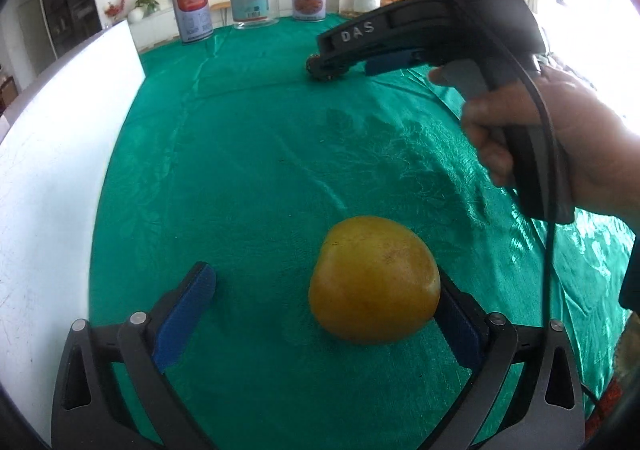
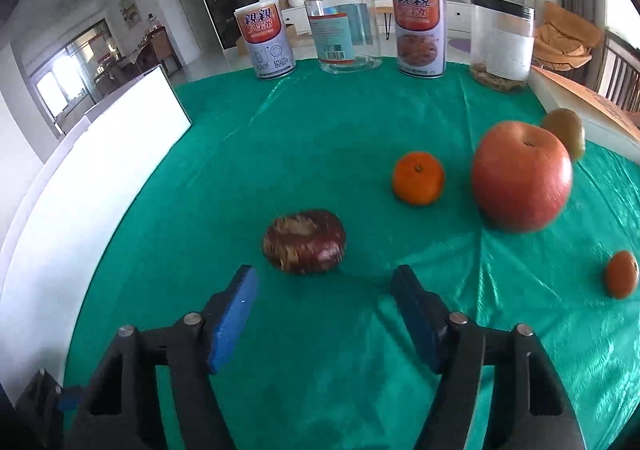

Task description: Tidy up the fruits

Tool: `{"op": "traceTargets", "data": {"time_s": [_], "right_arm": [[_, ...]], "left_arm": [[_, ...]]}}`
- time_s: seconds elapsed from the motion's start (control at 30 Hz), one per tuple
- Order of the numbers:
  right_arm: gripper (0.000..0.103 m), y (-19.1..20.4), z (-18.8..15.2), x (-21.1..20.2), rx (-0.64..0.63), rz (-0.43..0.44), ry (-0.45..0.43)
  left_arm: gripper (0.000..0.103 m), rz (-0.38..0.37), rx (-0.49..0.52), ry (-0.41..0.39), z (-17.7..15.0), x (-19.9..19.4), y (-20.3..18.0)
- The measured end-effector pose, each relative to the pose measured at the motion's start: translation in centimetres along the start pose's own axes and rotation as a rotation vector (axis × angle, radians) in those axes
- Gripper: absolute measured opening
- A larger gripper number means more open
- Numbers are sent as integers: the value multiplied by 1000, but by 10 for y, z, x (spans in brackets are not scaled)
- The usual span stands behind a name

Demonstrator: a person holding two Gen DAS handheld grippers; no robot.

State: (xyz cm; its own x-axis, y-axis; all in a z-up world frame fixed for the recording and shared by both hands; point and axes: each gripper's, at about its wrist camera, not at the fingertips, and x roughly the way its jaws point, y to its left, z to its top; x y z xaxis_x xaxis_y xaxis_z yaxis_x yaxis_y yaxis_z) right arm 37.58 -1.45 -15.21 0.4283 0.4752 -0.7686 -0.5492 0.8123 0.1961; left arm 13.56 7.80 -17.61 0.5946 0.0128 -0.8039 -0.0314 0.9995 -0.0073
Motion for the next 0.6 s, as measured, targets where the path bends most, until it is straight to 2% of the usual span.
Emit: {"op": "traceTargets", "data": {"time_s": [0.03, 0.07, 0.2, 0.3, 0.43, 0.6], "right_arm": [[49, 3, 3, 3, -18, -9, -3], [46, 6, 4, 6, -25, -5, 4], [45, -3, -5, -7, 19, 24, -4], [45, -13, -23, -42, 51, 50, -7], [45, -33, -66, -101, 128, 47, 11], [45, -38, -142, -159, 244, -65, 16]], "left_arm": [[102, 0, 0, 0, 0, 0, 0], [102, 0, 0, 0, 0, 0, 0], [102, -4, -3, -1, 1, 0, 1], [102, -8, -6, -3, 0, -1, 1], [102, -2, -3, 0, 0, 0, 0], [102, 2, 0, 2, 2, 1, 0]]}}
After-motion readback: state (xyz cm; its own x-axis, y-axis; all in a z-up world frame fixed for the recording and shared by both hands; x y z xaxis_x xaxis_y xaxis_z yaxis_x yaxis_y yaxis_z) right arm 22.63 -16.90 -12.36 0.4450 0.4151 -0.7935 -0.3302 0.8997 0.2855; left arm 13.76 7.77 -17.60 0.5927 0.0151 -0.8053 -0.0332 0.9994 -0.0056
